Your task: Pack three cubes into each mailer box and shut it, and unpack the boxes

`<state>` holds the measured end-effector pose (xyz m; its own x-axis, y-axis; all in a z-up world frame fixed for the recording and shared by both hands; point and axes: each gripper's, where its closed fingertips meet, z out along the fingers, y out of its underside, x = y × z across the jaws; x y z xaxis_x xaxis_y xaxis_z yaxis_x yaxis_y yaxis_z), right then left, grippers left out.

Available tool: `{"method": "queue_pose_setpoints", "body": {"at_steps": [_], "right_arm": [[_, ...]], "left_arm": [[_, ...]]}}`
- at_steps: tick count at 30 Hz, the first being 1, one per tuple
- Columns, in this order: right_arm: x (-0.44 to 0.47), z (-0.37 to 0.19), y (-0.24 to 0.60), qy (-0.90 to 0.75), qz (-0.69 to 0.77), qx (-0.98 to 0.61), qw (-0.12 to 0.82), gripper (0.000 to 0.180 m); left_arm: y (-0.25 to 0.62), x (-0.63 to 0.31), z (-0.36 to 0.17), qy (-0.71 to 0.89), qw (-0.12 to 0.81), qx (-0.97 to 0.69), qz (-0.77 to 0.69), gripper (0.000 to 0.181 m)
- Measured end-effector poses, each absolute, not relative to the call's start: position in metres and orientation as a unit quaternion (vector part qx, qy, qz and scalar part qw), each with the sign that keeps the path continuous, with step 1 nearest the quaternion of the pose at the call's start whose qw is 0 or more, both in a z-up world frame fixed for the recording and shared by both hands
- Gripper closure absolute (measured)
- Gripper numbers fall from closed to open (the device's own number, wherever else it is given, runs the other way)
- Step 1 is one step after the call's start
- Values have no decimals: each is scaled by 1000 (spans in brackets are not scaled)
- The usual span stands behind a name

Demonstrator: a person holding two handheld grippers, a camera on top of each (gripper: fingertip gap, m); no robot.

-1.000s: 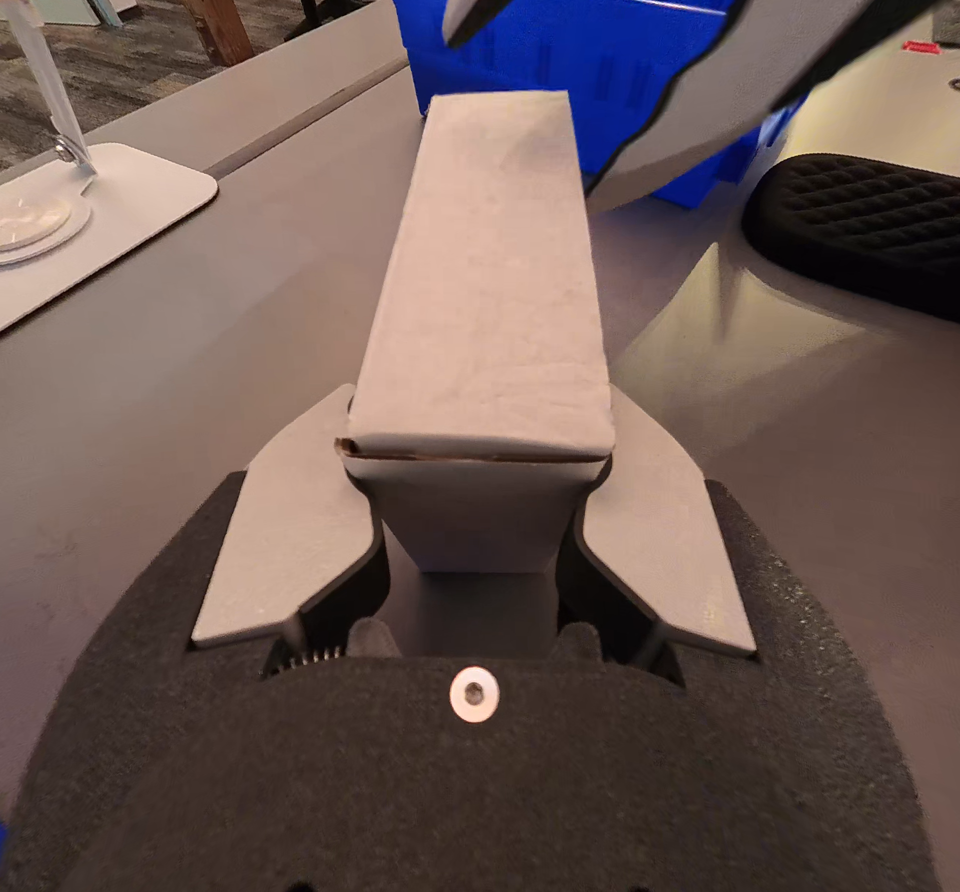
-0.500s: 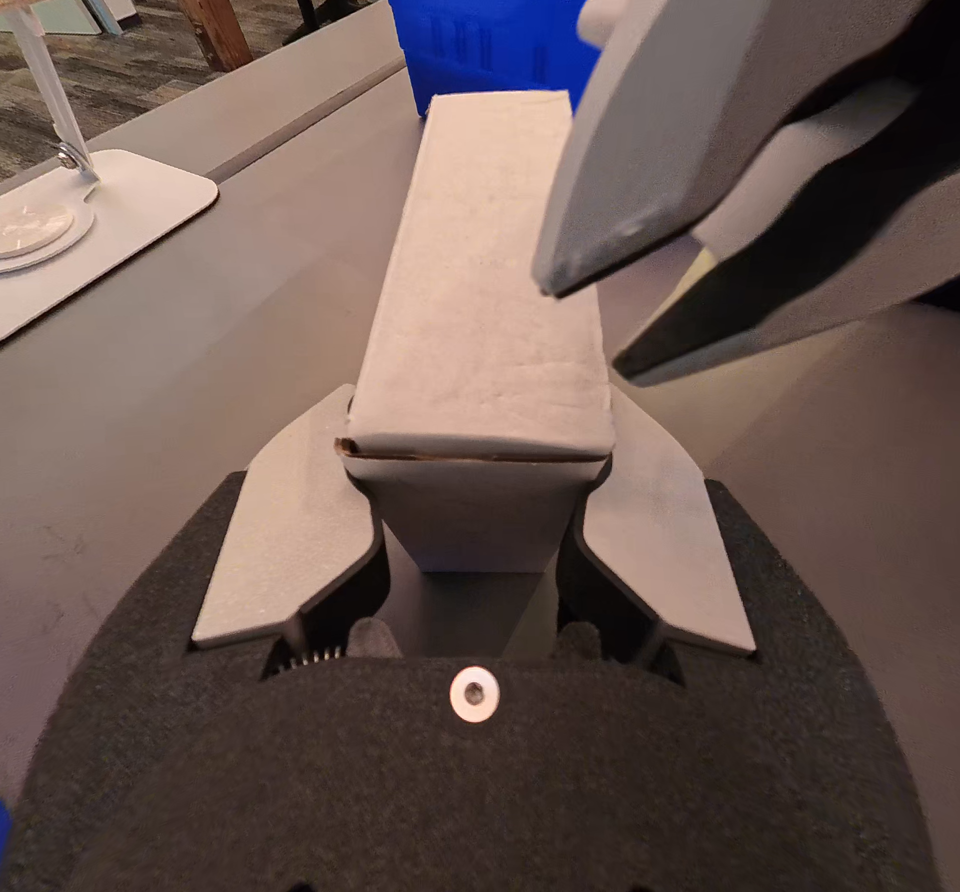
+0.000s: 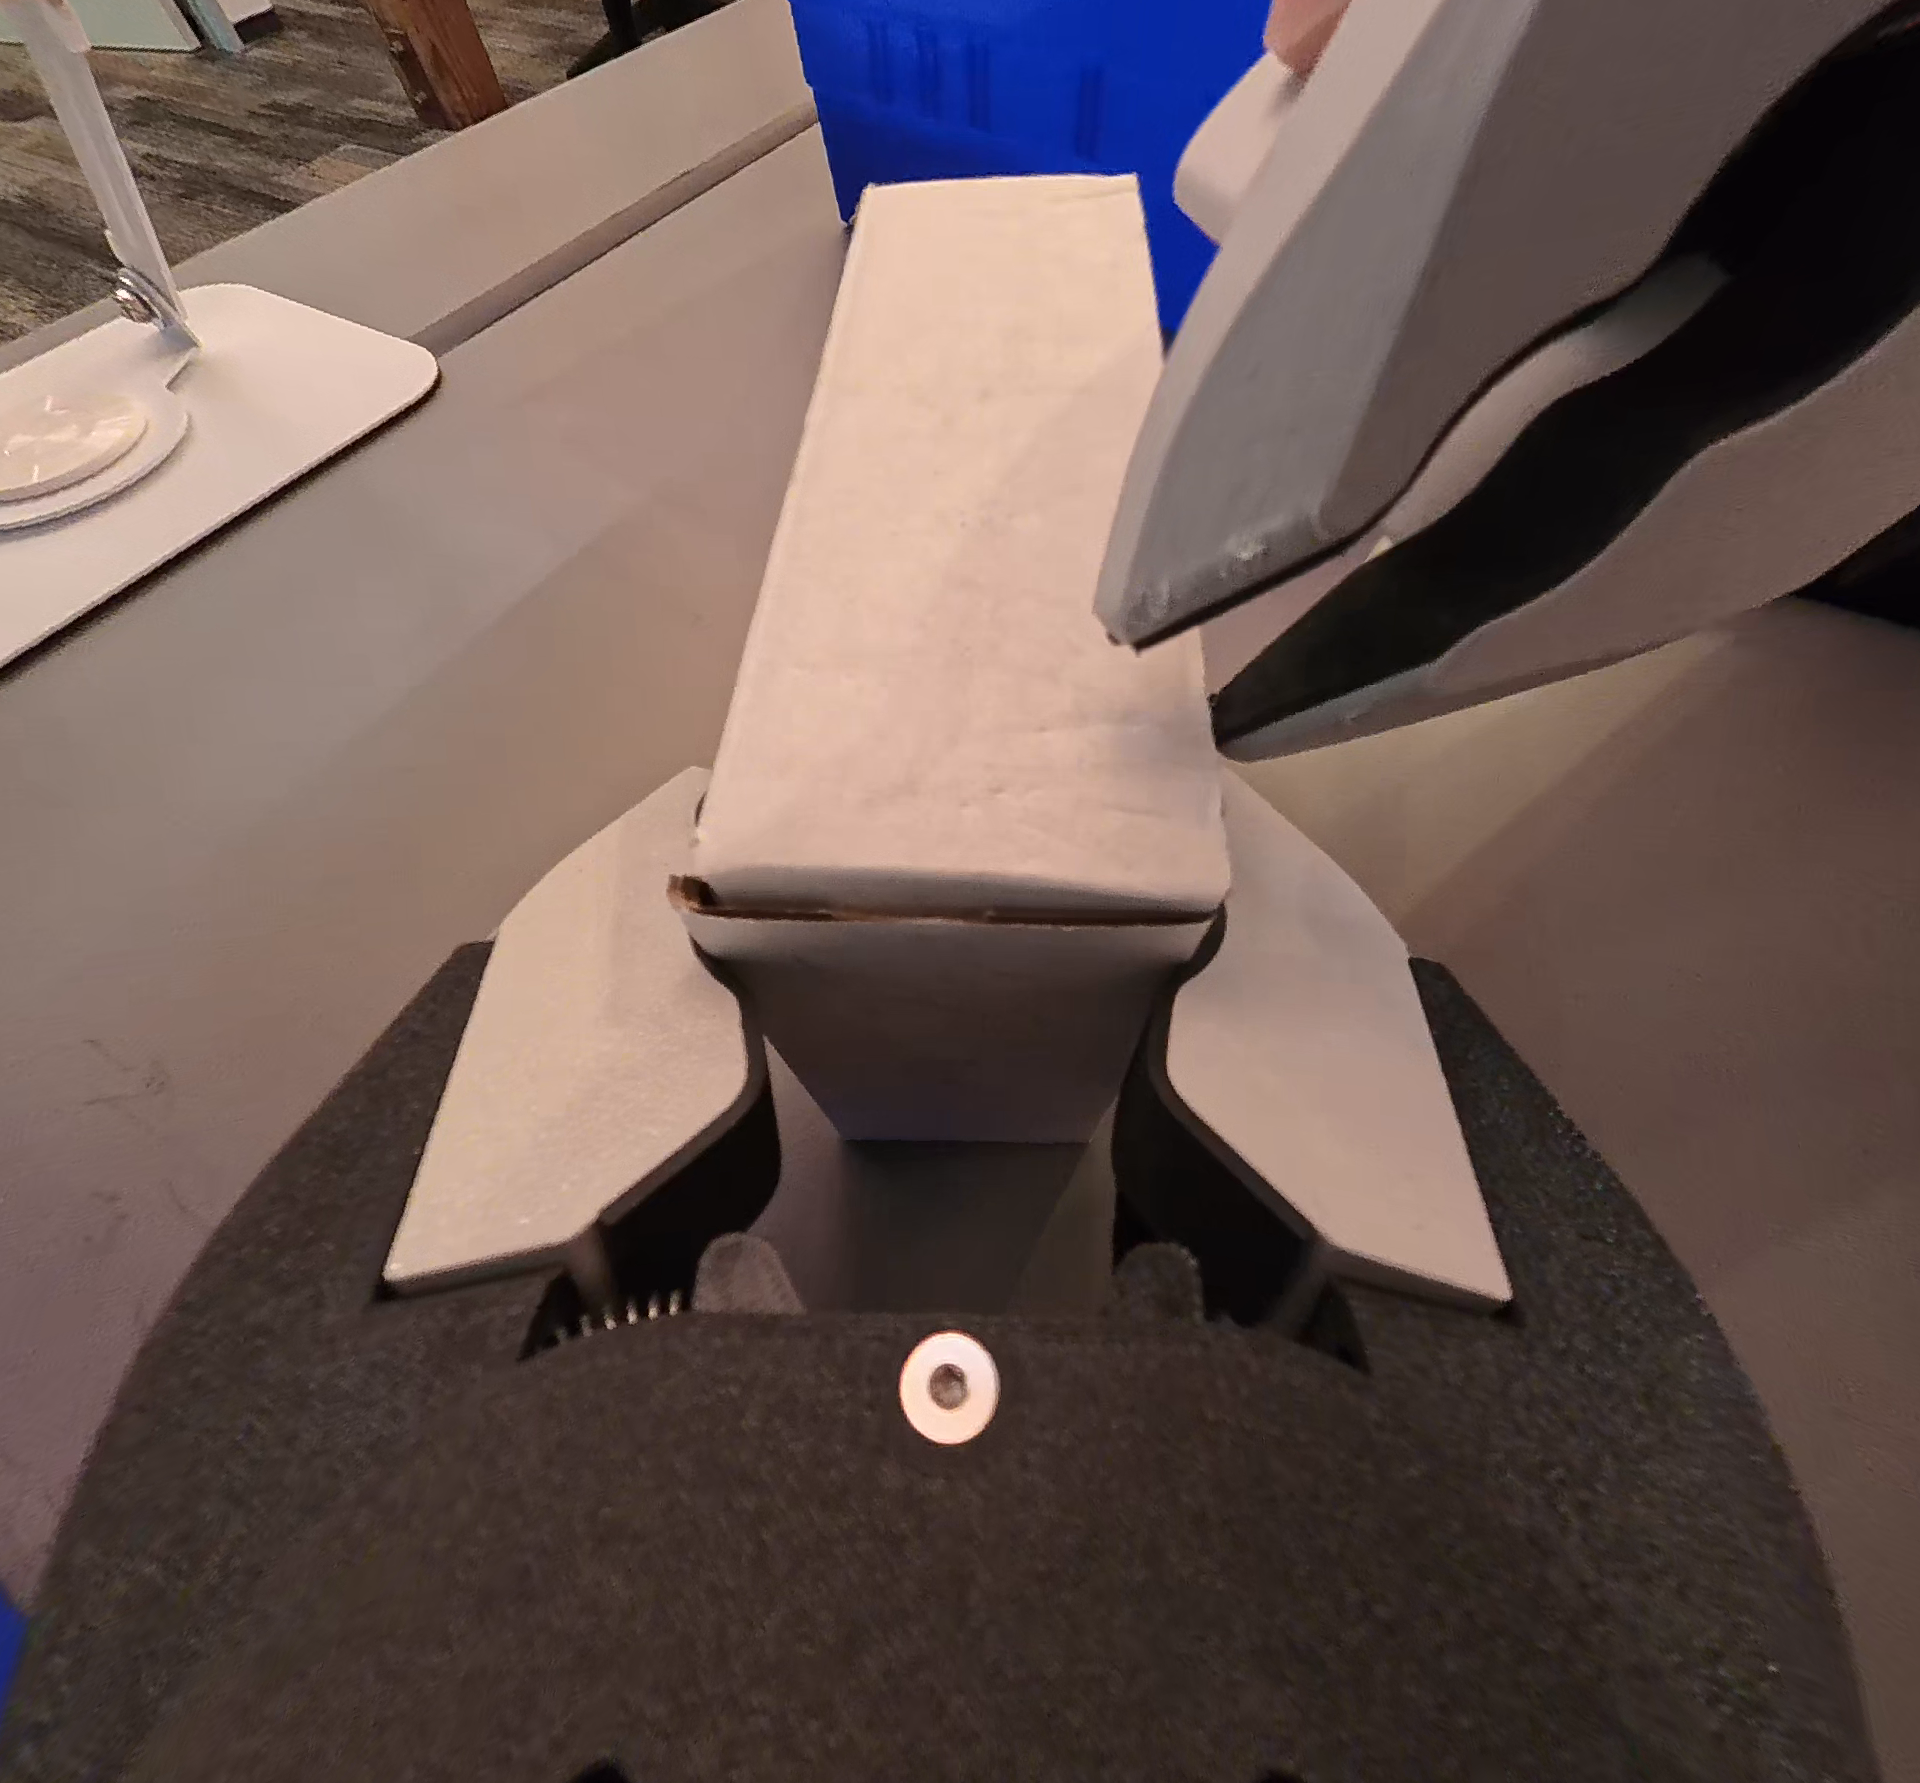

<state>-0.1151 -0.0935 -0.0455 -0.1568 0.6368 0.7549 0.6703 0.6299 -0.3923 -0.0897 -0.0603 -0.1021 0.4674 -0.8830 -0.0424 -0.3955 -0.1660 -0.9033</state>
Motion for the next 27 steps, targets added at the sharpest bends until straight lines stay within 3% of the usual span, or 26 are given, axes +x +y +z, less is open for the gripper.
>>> {"method": "queue_pose_setpoints", "body": {"at_steps": [1,14,20,27], "right_arm": [[-115,-46,-94,-762,-22,-425,489,168],[-119,-32,-87,-736,-46,-418,530,169],[-112,-40,-83,-748,-55,-435,498,165],[-111,-43,-77,-751,-115,-408,506,174]], "left_arm": [[-60,-90,-102,445,467,-718,-261,101],[-58,-91,-103,444,464,-721,-260,102],[-59,-90,-103,449,466,-718,-255,101],[-57,-92,-103,443,463,-724,-257,102]]}}
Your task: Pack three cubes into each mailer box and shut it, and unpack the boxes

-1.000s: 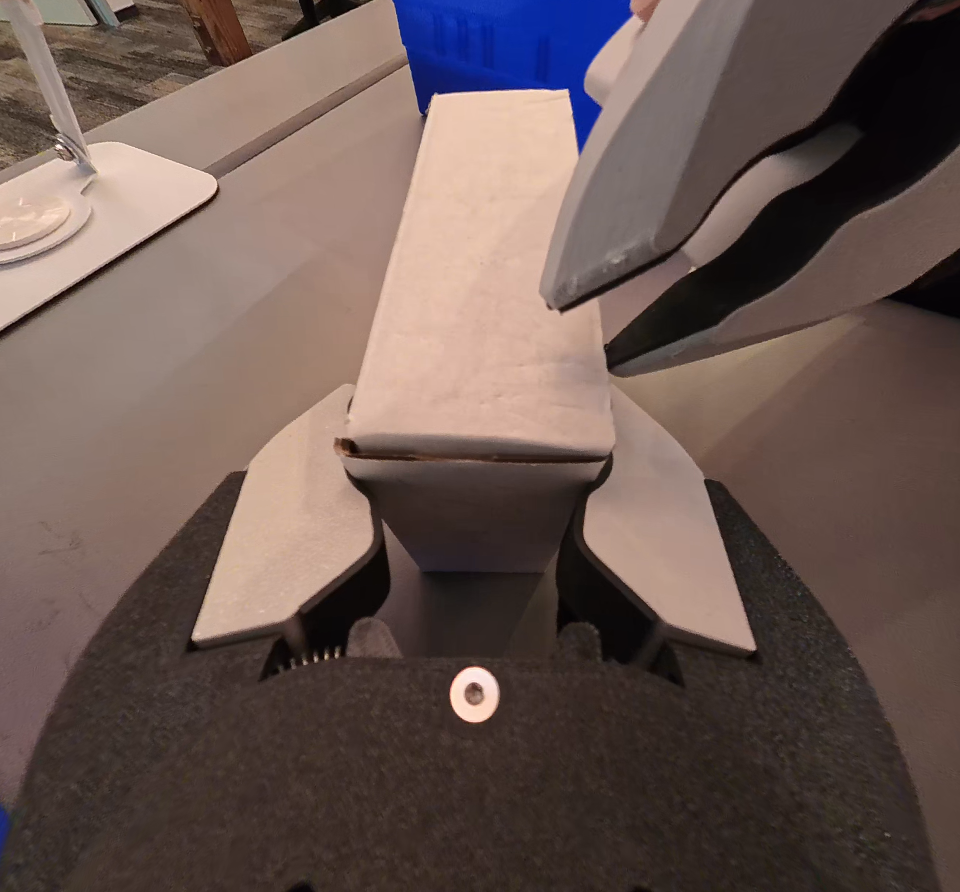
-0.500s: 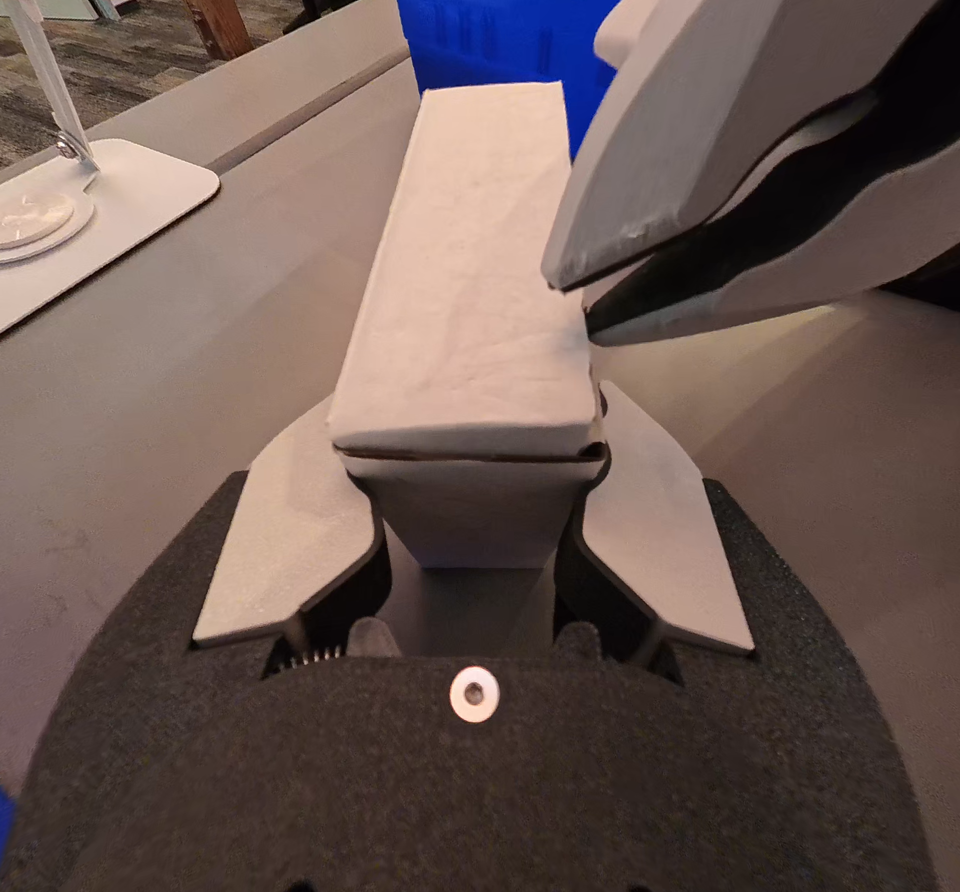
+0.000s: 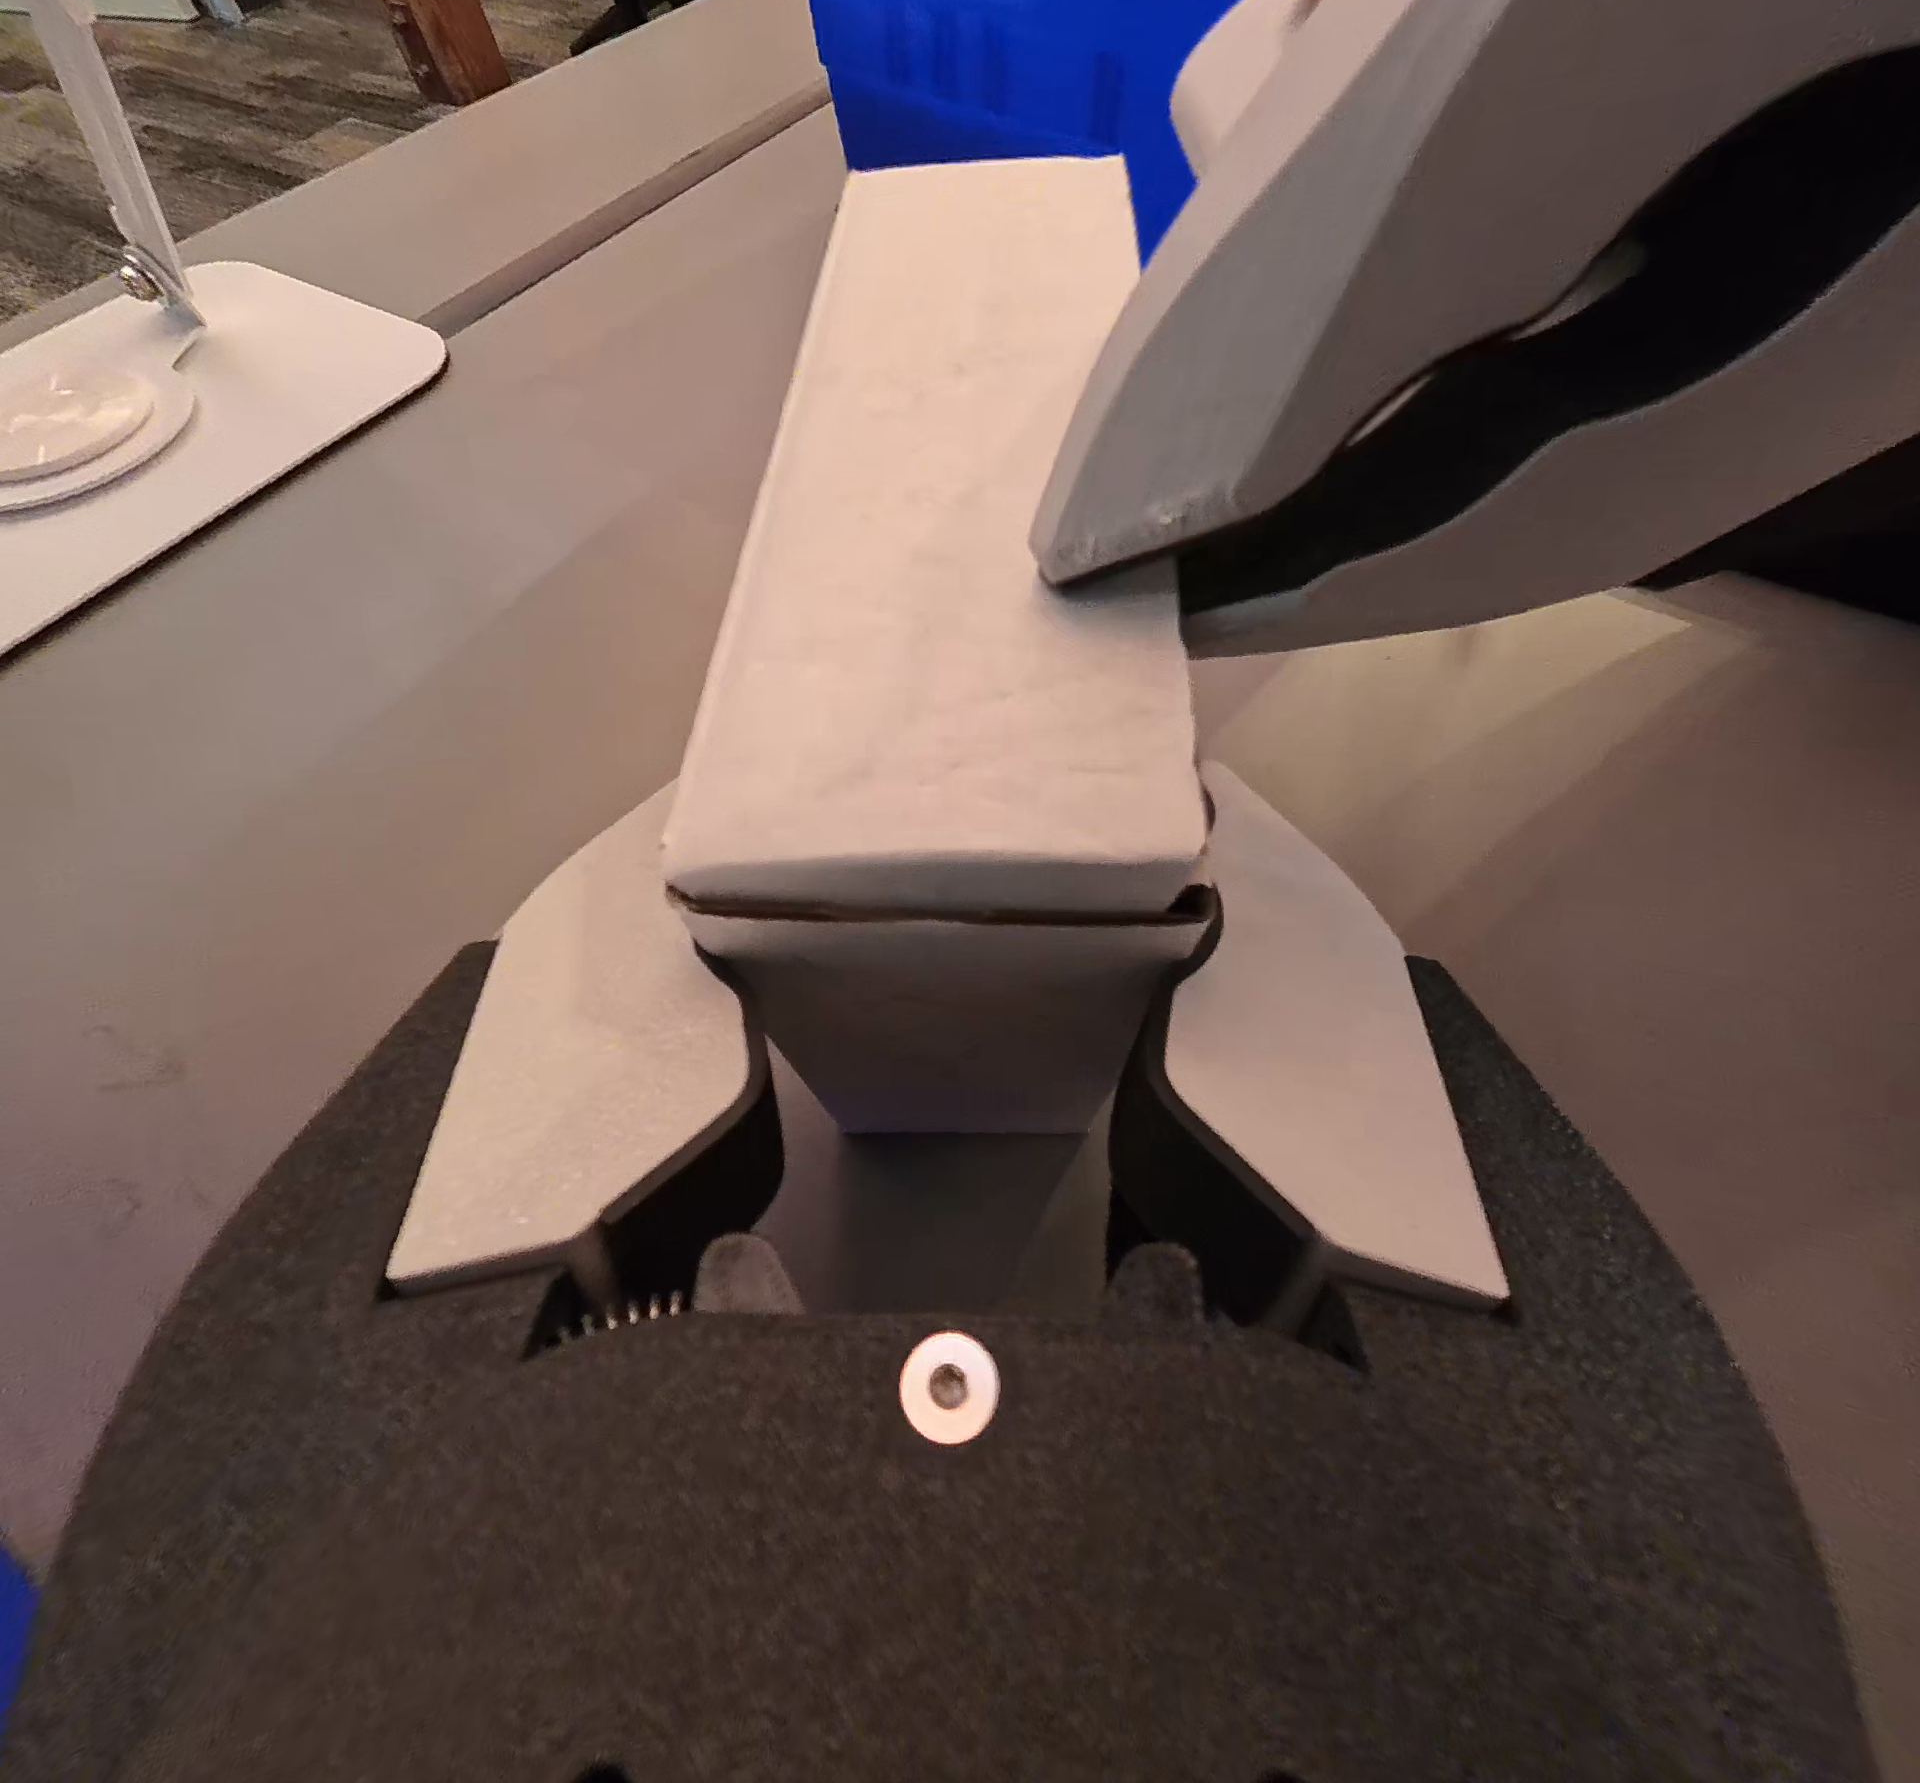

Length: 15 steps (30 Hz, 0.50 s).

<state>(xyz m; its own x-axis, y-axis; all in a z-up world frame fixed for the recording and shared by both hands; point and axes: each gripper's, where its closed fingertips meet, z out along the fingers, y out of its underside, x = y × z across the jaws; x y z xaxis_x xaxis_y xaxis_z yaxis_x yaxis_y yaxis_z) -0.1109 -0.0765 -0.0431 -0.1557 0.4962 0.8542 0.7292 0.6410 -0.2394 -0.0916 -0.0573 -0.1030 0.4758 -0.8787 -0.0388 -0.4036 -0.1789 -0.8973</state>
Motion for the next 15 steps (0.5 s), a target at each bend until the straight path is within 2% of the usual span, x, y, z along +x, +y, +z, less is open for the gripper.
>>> {"method": "queue_pose_setpoints", "body": {"at_steps": [15], "right_arm": [[-115,-35,-67,-749,-104,-440,484,175]], "left_arm": [[-52,-95,-100,428,462,-731,-261,102]]}}
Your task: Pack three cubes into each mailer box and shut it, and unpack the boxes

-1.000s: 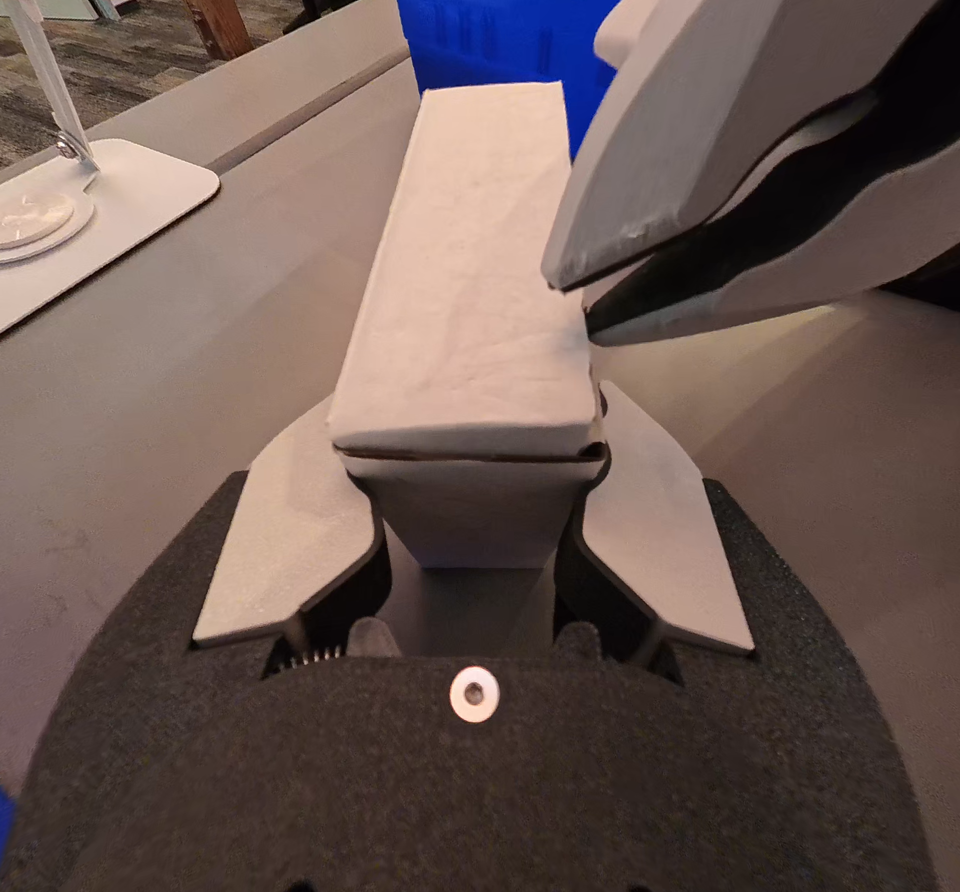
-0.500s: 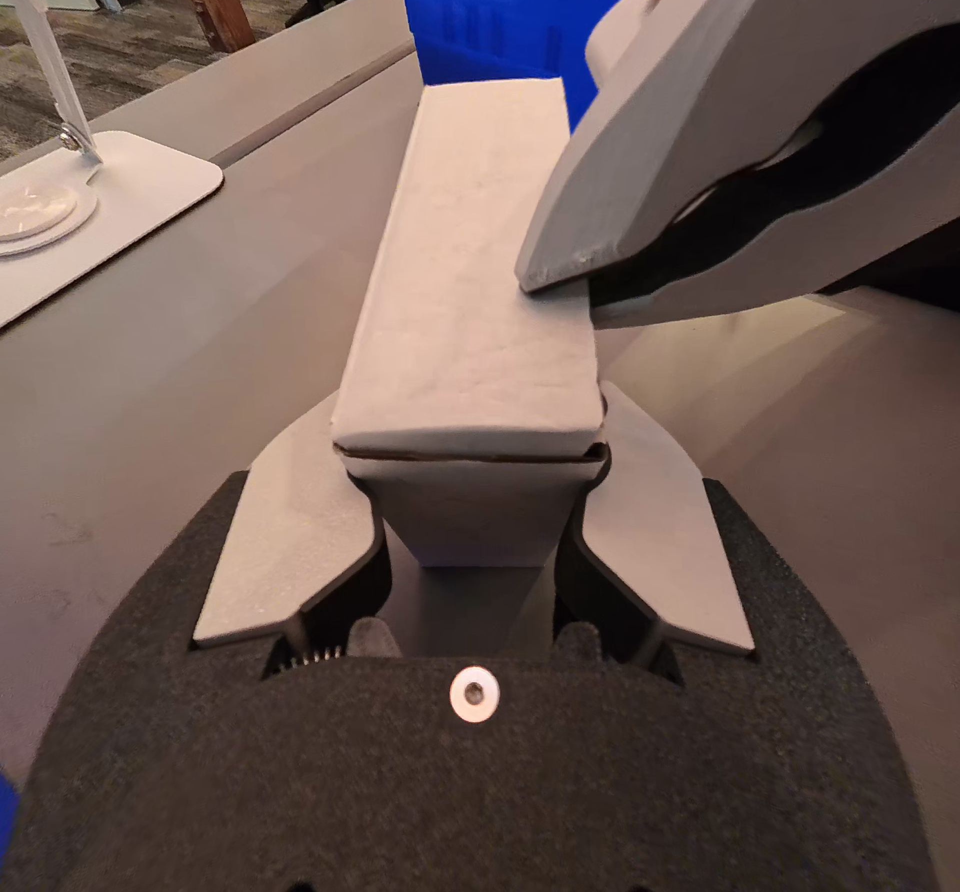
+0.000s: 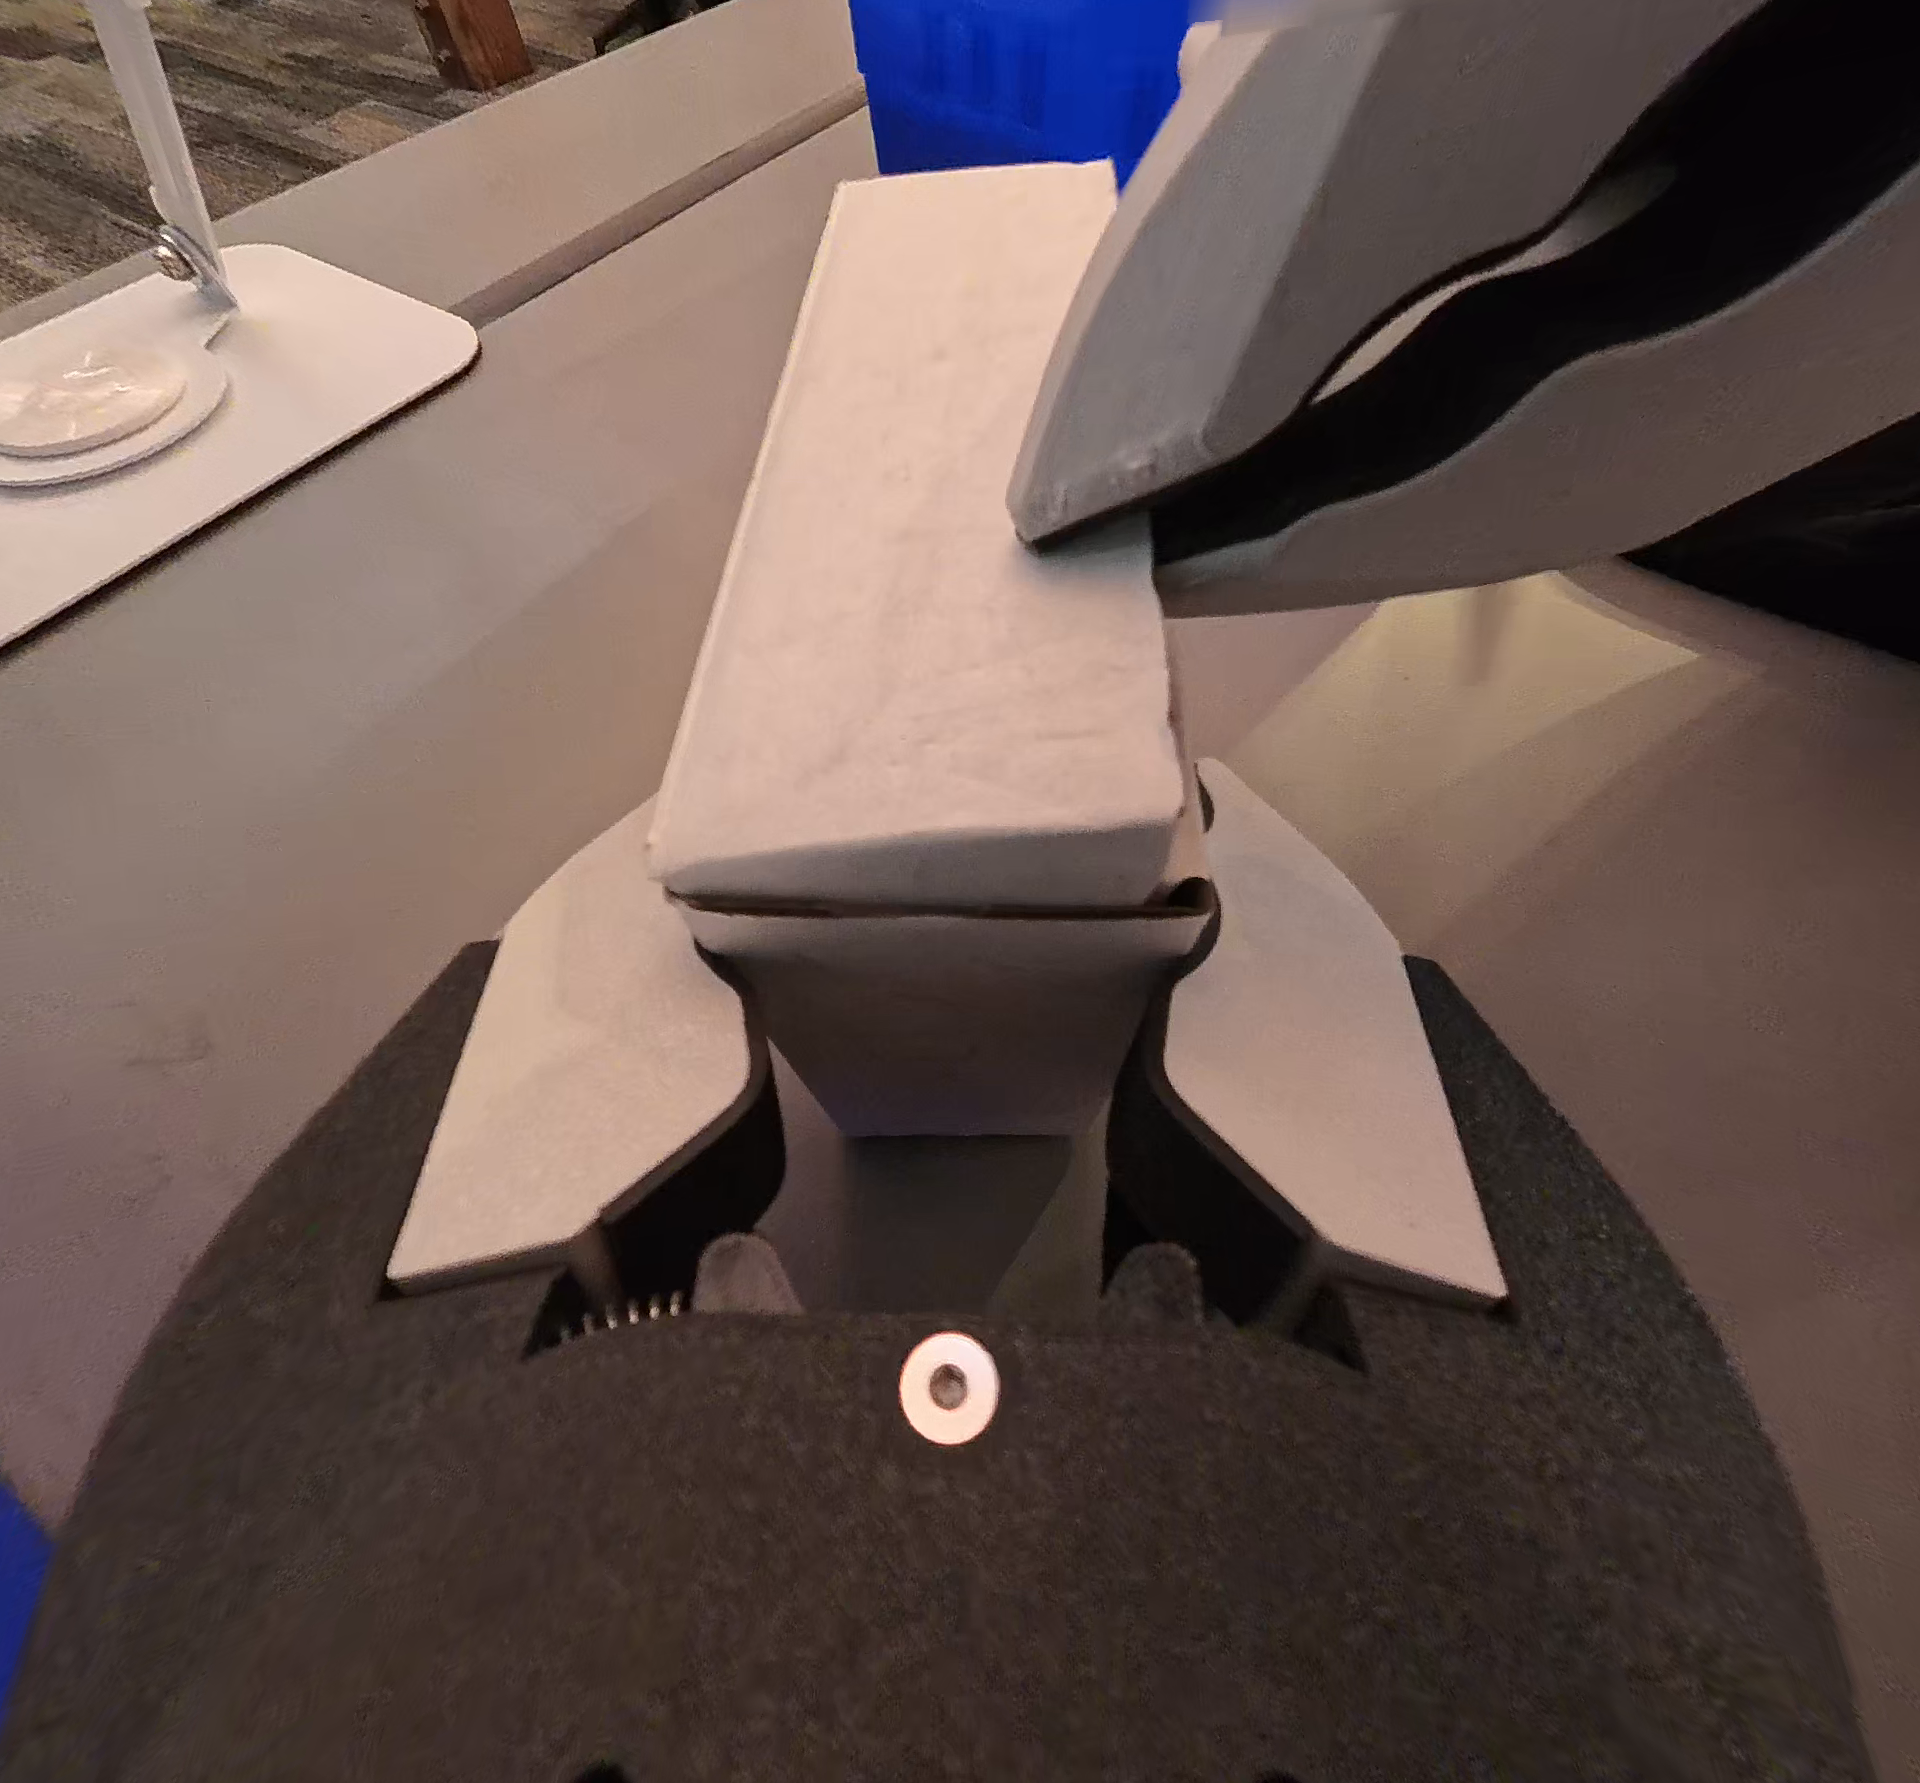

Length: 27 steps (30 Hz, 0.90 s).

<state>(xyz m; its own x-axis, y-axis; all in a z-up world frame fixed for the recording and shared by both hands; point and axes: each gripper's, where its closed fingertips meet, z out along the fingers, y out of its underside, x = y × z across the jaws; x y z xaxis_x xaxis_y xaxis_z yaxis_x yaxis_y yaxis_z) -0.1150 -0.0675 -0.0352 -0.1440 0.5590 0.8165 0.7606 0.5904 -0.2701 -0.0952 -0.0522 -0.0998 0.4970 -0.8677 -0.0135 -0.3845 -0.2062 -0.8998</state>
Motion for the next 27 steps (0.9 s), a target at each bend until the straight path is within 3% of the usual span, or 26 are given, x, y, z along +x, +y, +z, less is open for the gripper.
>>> {"method": "queue_pose_setpoints", "body": {"at_steps": [20,27], "right_arm": [[-84,-46,-55,-756,-117,-474,436,168],[-84,-38,-53,-754,-155,-447,457,174]], "left_arm": [[-54,-93,-104,436,460,-730,-257,103],[-55,-93,-104,444,461,-728,-245,103]]}}
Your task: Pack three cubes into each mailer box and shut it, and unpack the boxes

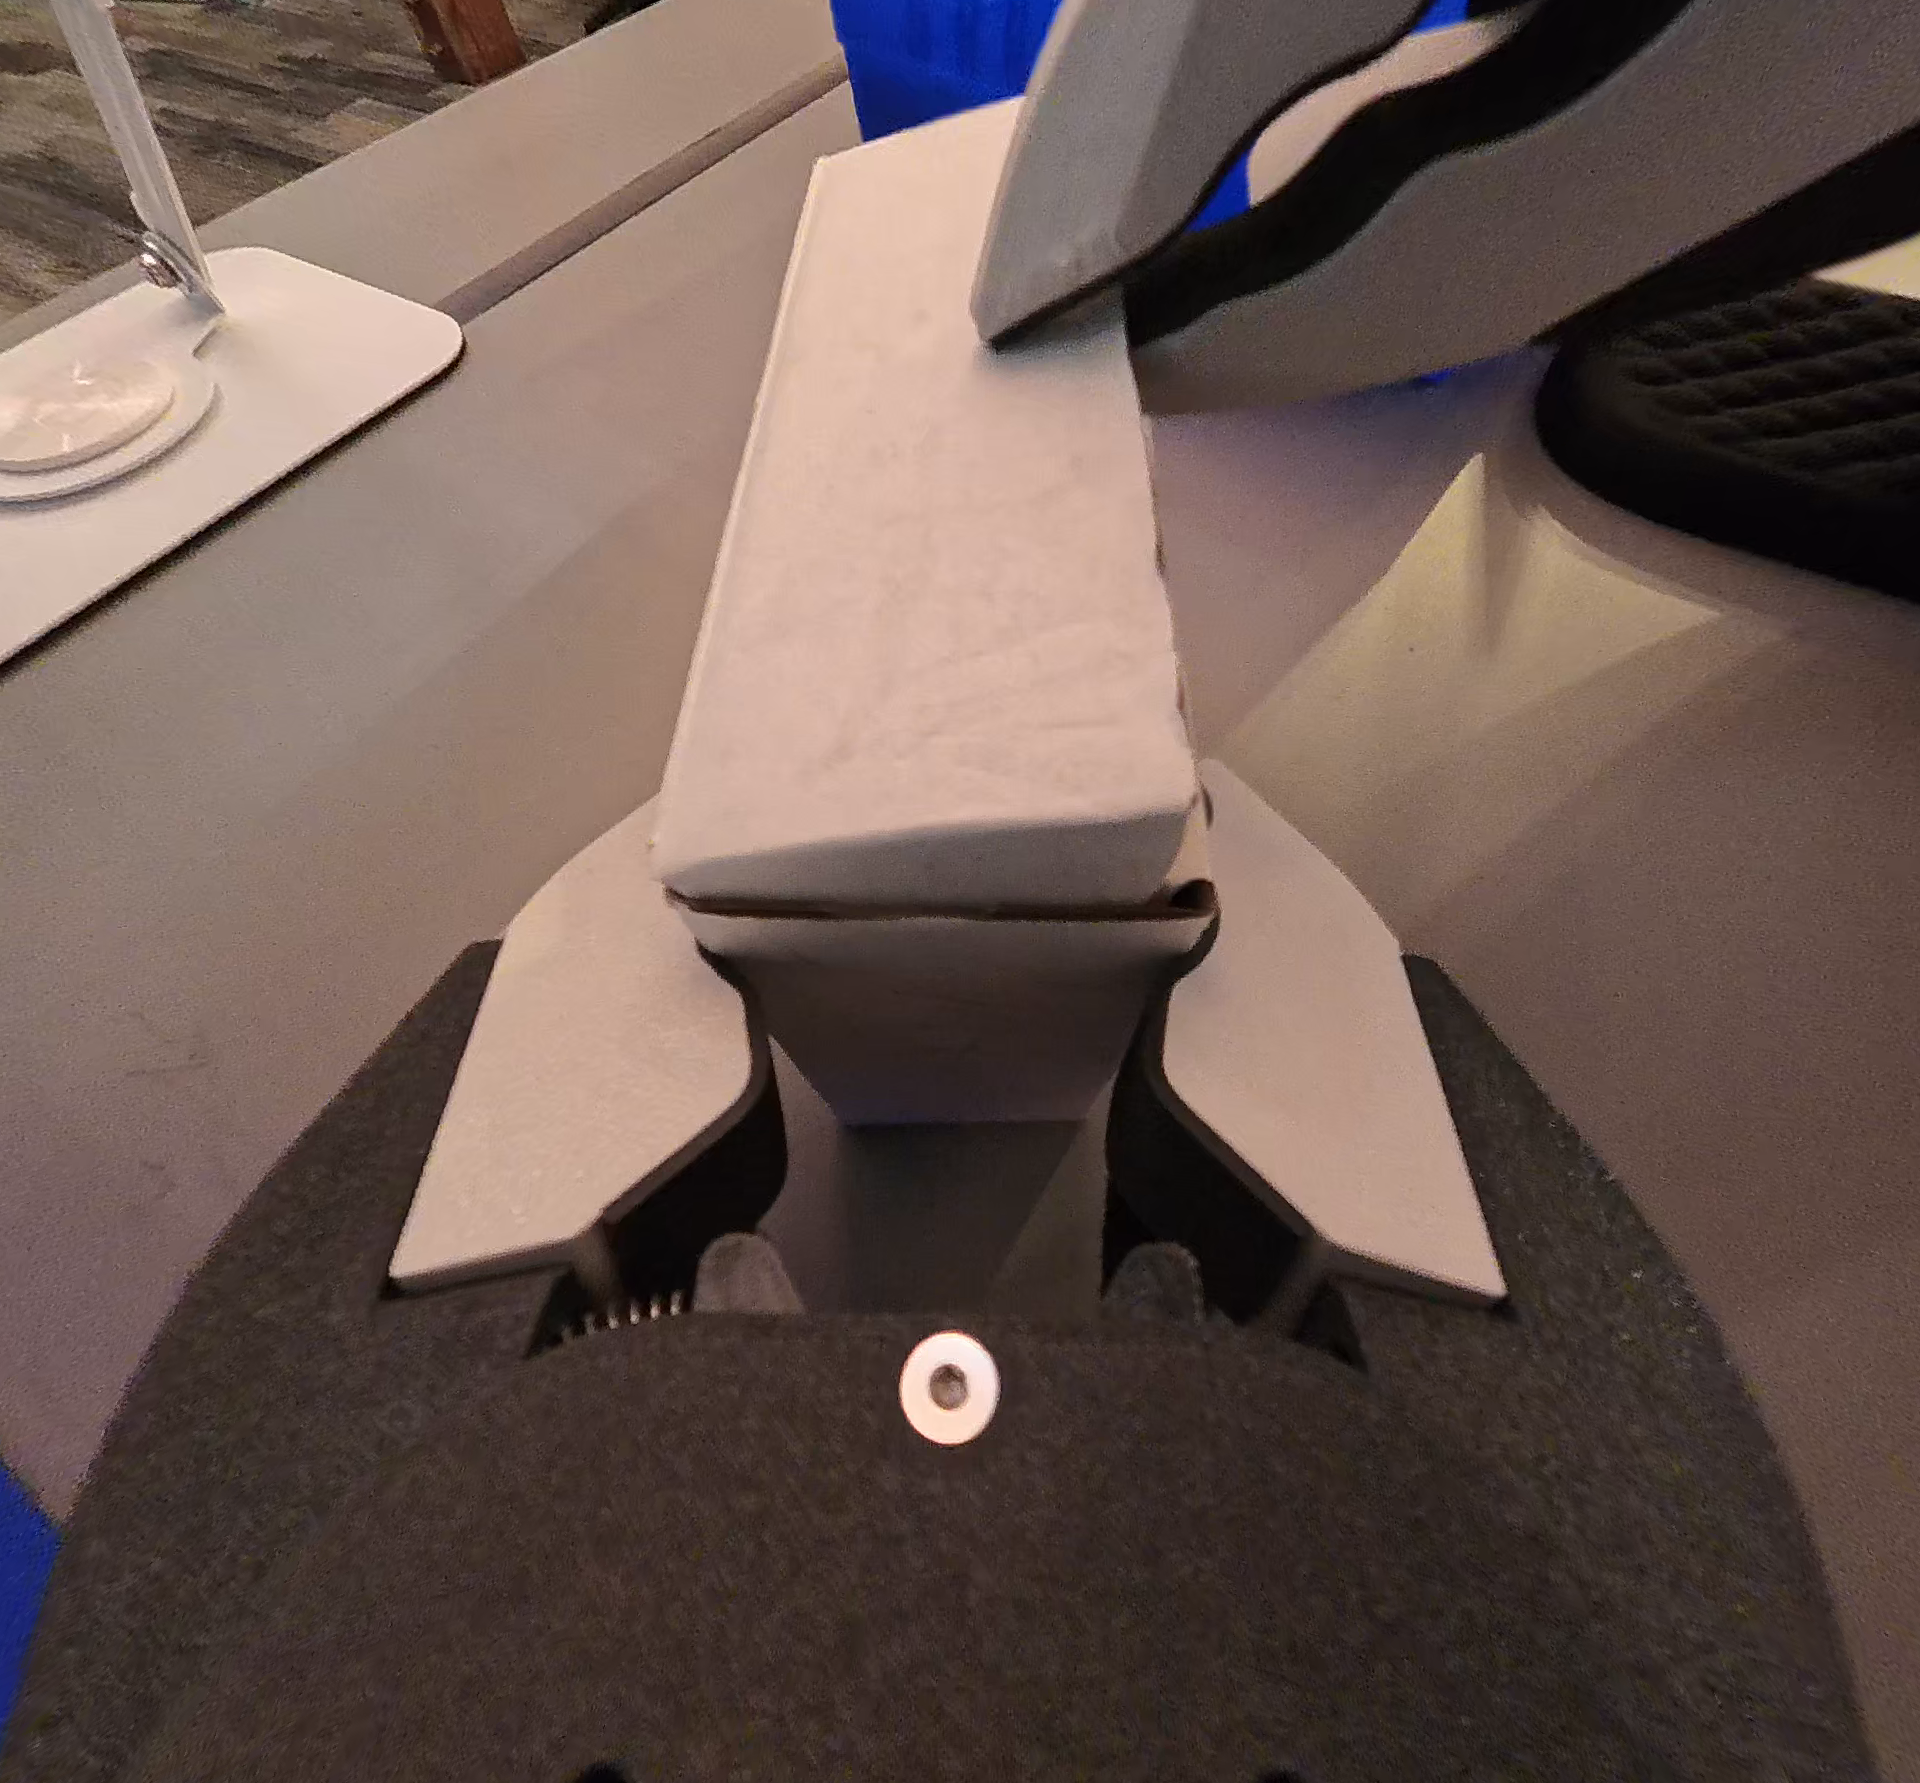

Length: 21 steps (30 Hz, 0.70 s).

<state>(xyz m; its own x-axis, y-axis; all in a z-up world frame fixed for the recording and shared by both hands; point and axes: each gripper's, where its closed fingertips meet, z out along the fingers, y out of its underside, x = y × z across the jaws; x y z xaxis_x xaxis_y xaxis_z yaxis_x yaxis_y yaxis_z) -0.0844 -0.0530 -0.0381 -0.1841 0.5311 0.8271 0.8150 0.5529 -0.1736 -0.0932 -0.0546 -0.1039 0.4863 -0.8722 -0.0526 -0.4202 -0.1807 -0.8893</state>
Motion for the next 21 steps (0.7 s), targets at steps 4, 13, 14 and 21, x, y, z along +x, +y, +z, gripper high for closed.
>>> {"method": "queue_pose_setpoints", "body": {"at_steps": [4,13,14,21], "right_arm": [[-84,-28,-51,-740,-134,-463,469,176],[-87,-14,-41,-713,-123,-484,492,171],[-87,-11,-40,-712,-121,-485,493,170],[-86,-12,-40,-713,-81,-509,476,169]], "left_arm": [[-56,-91,-104,453,462,-723,-239,103],[-57,-90,-104,461,464,-720,-231,103],[-58,-89,-104,470,470,-714,-220,103],[-59,-88,-103,473,468,-710,-231,103]]}}
